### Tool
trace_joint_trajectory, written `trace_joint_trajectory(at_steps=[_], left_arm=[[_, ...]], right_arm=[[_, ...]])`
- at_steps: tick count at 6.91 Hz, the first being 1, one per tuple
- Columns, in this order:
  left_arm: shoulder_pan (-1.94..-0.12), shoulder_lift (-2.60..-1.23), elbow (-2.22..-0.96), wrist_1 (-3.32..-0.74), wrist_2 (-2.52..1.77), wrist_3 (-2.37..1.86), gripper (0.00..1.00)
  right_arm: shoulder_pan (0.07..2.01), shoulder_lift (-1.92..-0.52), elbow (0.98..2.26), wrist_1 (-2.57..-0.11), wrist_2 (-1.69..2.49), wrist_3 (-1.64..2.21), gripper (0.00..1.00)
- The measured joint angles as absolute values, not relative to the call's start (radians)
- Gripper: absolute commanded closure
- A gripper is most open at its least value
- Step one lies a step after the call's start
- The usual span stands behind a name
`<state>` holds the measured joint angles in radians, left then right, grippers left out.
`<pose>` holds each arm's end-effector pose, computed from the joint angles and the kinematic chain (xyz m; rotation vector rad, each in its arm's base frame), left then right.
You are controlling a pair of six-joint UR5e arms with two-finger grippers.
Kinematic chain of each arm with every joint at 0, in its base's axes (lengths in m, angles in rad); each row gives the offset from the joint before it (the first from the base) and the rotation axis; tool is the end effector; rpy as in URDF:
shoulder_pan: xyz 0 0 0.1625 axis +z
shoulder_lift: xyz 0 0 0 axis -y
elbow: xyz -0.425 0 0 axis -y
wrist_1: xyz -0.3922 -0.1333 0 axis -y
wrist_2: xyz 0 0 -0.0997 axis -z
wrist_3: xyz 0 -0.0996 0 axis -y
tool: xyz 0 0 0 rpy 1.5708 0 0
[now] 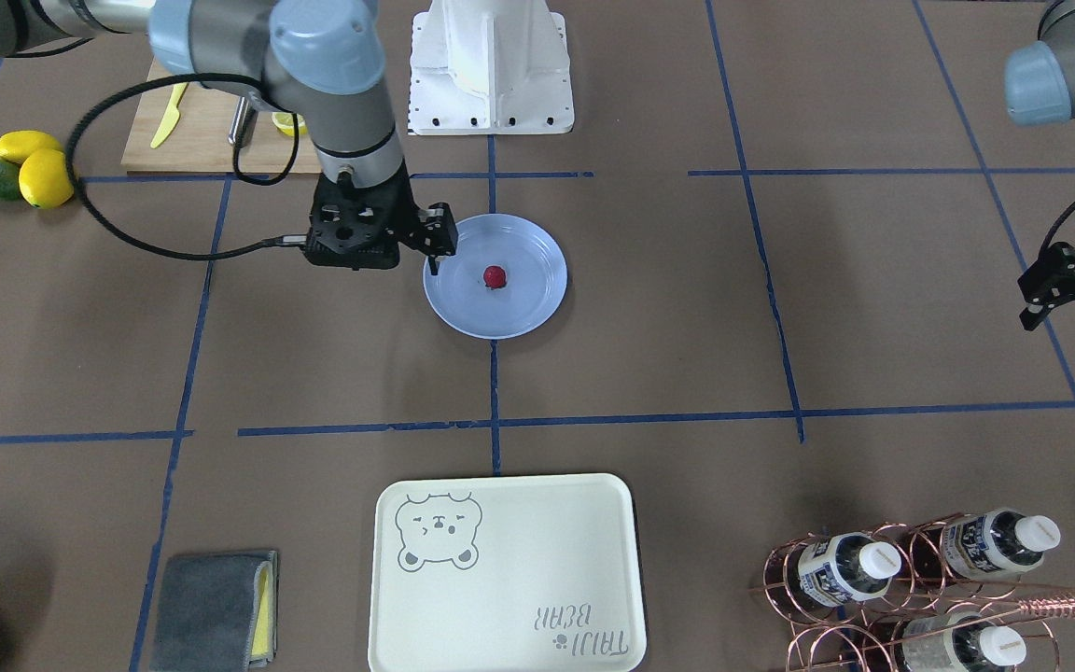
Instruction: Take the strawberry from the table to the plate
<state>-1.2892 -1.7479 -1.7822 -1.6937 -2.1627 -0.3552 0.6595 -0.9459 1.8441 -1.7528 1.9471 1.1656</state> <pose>0.0824 -0.5646 0.4556 0.2899 0.7045 0.0813 -0.4378 -0.4618 0.2048 0.0489 -0.7921 0.1061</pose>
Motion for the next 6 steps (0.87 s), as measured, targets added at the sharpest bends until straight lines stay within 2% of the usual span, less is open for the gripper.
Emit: trace_joint_trajectory(at_steps=[2,4,6], left_arm=[[-1.387,-1.723,-1.709,-1.686,-2.234,-0.182,0.00],[-1.477,-1.712,-1.593,-1.680,-2.279,0.008,0.00],[-1.527,-1.675,-1.545,-1.659,-2.285,0.109,0.00]], right_arm=[[0.835,-1.075,1.907,-1.770,2.054,0.890,0.00],[1.029,-1.228,1.914,-1.770,2.162,0.572,0.00],[1.232,-1.409,1.895,-1.769,2.260,0.227,0.00]])
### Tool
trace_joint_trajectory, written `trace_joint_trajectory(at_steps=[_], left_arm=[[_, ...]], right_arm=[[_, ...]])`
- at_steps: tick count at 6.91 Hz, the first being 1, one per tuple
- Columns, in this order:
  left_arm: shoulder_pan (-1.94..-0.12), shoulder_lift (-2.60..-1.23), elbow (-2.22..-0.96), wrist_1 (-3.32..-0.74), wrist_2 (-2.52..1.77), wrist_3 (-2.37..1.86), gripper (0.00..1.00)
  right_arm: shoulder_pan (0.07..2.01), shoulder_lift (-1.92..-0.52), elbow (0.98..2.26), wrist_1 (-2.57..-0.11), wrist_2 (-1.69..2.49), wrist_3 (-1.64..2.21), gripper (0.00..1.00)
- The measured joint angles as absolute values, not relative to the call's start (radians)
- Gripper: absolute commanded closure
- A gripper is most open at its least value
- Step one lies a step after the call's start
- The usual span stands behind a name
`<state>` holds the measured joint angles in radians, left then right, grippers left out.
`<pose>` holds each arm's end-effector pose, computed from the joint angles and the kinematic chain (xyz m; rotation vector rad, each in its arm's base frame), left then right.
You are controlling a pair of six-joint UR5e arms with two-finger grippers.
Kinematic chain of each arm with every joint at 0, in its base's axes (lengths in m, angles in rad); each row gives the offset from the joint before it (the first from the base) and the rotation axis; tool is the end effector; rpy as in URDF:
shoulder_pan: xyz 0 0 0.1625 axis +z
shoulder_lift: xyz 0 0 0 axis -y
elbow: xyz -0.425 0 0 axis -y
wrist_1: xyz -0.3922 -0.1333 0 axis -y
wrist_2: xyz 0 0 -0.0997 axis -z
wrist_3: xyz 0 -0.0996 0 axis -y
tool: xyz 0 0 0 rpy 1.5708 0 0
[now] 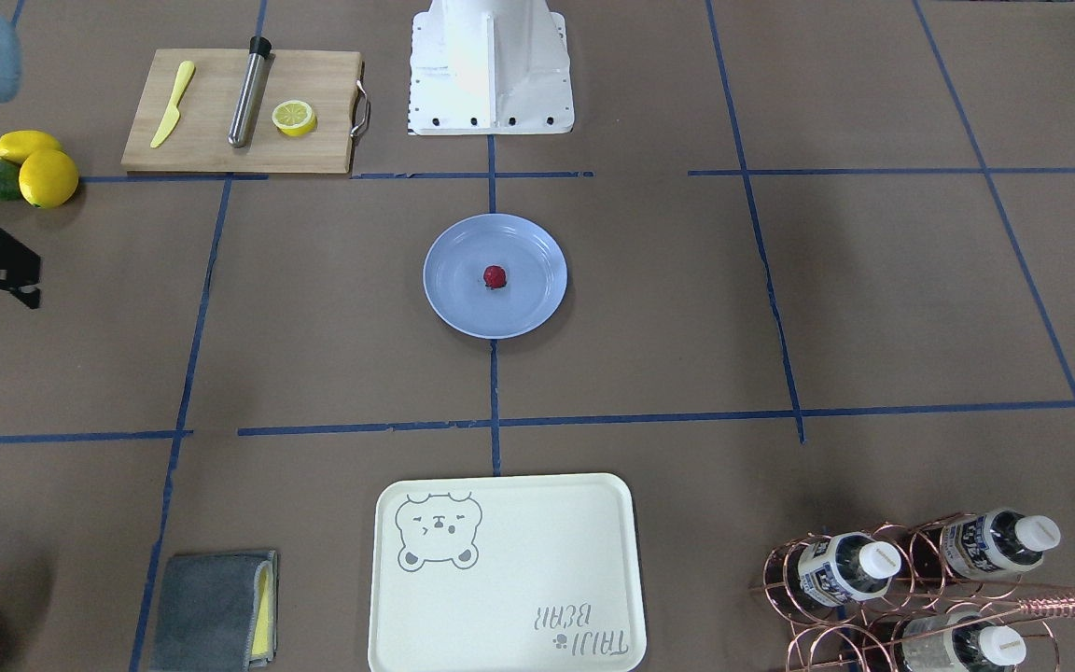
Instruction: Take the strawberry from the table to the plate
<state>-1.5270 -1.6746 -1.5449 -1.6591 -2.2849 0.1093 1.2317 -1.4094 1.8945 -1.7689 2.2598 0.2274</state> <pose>-0.0441 -0.5483 0.6124 0.1826 0.7080 0.2056 -0.1112 -0.5256 0.4446 0.0734 -0.7350 -0.2054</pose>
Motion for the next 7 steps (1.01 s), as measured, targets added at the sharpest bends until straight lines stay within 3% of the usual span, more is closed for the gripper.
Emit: trace_joint_trajectory(at_steps=[2,7], left_arm=[[-1.538,-1.628,-1.539,-1.654,-2.287,0.127,0.00],[-1.546,-1.602,-1.545,-1.650,-2.288,0.129,0.00]], right_arm=[[1.394,-1.528,1.821,-1.769,2.350,-0.049,0.00],[1.562,-1.556,1.686,-1.759,2.387,-0.279,0.00]])
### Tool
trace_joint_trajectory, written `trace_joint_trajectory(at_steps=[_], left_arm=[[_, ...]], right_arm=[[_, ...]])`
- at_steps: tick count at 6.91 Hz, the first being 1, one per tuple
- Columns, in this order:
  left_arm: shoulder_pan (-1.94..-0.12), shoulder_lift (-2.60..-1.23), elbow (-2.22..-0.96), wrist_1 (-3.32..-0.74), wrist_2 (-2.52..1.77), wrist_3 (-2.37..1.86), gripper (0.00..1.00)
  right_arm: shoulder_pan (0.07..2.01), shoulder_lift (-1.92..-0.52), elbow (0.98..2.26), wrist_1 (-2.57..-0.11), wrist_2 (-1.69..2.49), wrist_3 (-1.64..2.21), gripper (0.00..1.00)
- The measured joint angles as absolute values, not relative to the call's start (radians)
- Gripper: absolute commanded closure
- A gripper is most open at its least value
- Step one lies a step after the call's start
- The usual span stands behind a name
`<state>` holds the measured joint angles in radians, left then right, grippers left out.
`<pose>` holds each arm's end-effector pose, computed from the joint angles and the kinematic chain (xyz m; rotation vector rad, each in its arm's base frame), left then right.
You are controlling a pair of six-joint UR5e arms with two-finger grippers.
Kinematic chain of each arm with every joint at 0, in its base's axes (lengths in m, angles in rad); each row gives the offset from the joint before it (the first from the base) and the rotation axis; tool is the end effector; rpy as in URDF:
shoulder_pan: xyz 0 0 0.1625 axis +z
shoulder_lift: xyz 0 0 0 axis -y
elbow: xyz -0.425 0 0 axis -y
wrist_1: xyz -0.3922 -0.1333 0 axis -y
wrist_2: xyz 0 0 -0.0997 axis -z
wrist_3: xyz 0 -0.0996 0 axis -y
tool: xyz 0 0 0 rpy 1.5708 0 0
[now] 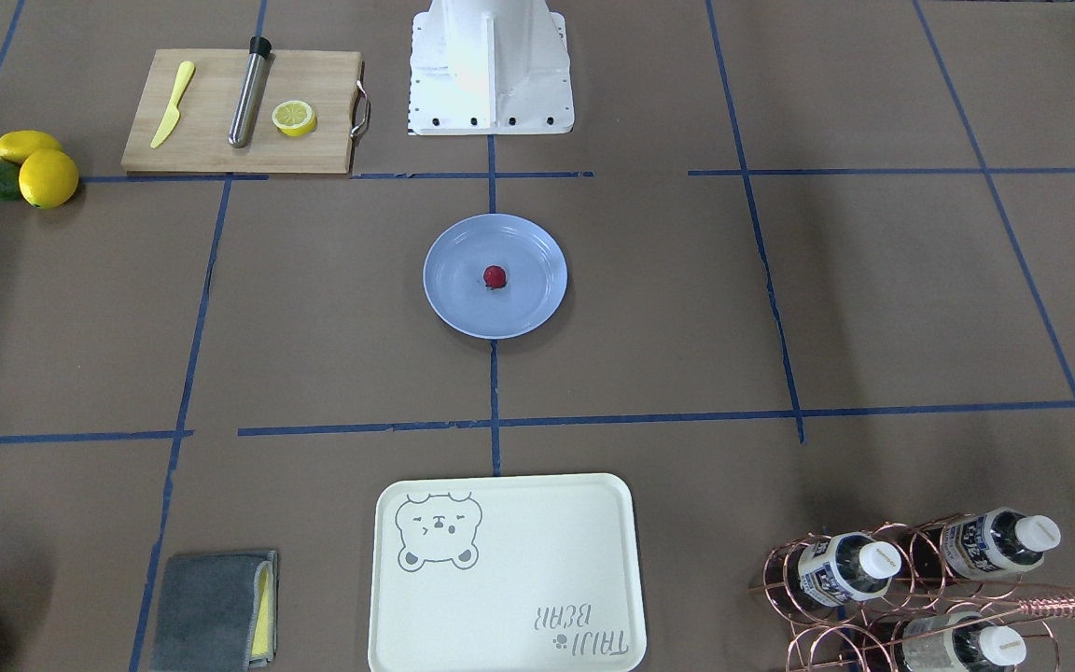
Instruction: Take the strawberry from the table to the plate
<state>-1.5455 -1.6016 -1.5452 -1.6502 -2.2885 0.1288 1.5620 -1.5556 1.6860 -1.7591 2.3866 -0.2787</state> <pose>-0.0549 -0.5125 0.6516 0.1181 0.7131 0.1777 0.0564 -0.4914 0.6104 0.0557 -0.8177 -0.2477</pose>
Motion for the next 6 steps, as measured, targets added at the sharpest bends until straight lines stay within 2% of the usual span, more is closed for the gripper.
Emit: trace_joint_trajectory(at_steps=[6], left_arm=[[-1.549,-1.584,-1.543,-1.607,-2.289,0.129,0.00]], right_arm=[[1.575,-1.592,1.652,-1.703,2.418,-0.278,0.00]])
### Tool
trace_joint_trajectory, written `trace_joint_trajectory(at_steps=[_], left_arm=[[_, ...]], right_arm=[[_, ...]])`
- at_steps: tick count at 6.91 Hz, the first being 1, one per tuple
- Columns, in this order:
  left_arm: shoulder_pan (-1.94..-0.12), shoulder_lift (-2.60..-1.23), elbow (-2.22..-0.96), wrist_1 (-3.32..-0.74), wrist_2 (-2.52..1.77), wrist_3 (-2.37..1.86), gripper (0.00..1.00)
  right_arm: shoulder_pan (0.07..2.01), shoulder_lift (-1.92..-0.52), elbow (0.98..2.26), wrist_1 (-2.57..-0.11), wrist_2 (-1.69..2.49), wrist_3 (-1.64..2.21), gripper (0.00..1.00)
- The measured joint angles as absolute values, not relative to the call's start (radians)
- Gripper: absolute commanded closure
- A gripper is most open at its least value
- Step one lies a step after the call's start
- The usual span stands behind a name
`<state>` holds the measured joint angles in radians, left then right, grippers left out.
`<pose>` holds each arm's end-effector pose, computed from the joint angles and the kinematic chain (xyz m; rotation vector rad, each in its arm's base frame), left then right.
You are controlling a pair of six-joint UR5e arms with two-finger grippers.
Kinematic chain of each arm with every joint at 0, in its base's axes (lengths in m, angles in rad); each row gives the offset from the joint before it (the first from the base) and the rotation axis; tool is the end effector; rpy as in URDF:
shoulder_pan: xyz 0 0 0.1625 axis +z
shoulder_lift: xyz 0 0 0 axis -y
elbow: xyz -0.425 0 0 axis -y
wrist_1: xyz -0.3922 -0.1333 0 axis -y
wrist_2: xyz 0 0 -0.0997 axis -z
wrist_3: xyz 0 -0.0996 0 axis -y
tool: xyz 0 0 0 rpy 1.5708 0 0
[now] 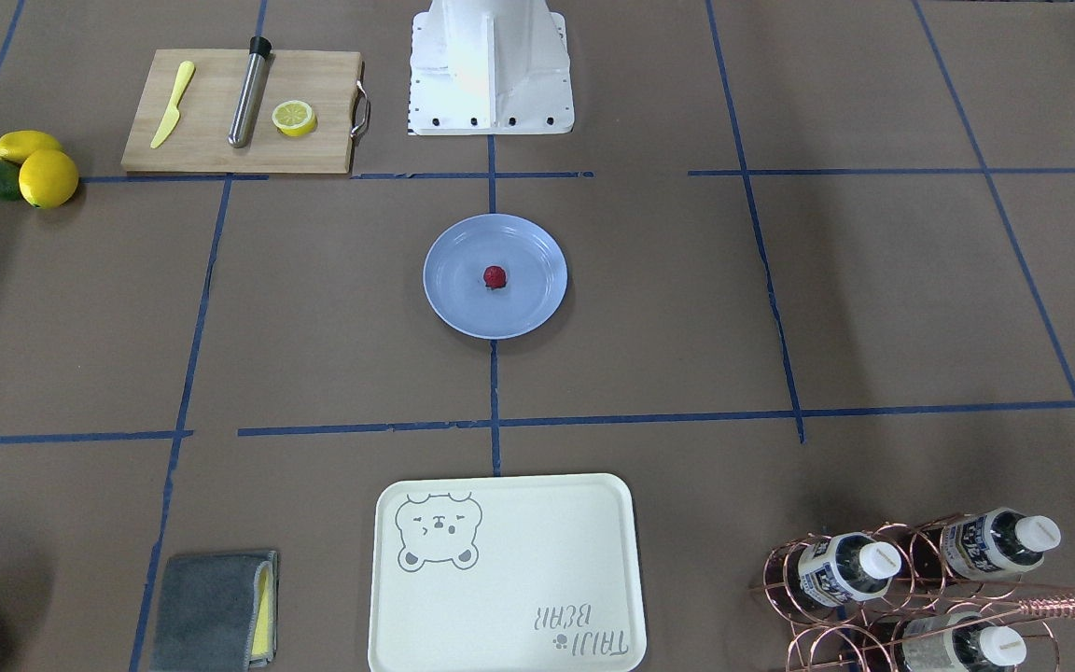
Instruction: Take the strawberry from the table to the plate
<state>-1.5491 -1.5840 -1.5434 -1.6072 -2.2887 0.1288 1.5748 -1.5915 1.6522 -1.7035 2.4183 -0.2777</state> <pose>-0.0569 -0.5005 0.6658 0.0597 0.7164 0.1519 0.0605 -0.4771 0.6365 0.0521 -0.8502 -0.2265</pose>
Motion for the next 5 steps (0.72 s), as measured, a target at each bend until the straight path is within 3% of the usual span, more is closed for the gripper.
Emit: trace_joint_trajectory(at_steps=[5], left_arm=[[-1.548,-1.585,-1.540,-1.609,-2.289,0.127,0.00]], right_arm=[[1.604,-1.592,1.618,-1.631,2.430,-0.274,0.00]])
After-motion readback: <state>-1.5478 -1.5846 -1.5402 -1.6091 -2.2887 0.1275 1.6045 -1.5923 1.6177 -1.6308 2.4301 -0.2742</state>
